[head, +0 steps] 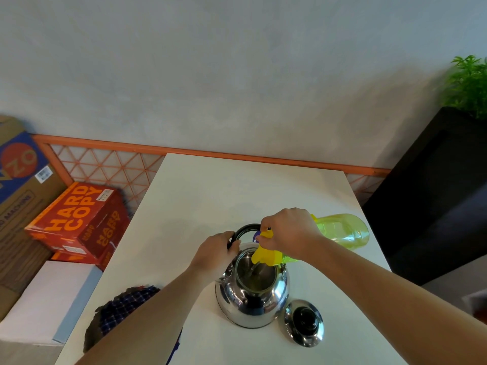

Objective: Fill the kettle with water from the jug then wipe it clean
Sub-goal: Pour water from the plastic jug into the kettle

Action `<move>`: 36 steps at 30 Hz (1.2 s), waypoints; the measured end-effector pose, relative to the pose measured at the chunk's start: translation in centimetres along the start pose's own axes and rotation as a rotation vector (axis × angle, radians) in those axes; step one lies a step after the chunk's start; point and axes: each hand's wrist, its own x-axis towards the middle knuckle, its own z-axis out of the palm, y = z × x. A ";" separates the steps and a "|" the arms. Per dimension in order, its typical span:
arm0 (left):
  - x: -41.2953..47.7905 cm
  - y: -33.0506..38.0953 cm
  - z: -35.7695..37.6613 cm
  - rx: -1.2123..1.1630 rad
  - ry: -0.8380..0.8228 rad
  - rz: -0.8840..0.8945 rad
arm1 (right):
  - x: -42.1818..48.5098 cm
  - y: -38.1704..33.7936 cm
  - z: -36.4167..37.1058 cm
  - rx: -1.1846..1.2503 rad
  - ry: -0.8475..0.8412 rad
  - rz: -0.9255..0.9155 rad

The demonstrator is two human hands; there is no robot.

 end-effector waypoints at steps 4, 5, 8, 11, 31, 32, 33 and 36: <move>0.1 -0.1 0.0 0.007 0.012 -0.002 | 0.1 0.0 0.1 -0.006 0.013 -0.006; 0.1 0.0 0.0 0.007 0.013 -0.002 | 0.1 0.0 0.1 -0.003 0.016 -0.005; 0.0 0.0 0.0 0.016 0.012 0.003 | 0.1 0.1 0.1 0.005 0.018 -0.002; 0.0 0.0 -0.1 0.014 0.011 0.005 | 0.0 0.1 0.1 0.006 0.015 -0.002; -0.1 0.3 -0.1 0.015 0.003 0.003 | -0.1 -0.1 -0.2 0.017 0.019 -0.008; -0.1 0.2 -0.1 0.014 0.006 0.001 | -0.1 -0.2 -0.2 0.018 0.018 -0.007; 0.0 0.2 -0.1 0.015 0.008 -0.001 | -0.1 -0.2 -0.2 0.019 0.016 -0.005; 0.0 0.3 -0.1 0.017 0.009 0.000 | -0.1 -0.2 -0.2 0.026 0.013 -0.005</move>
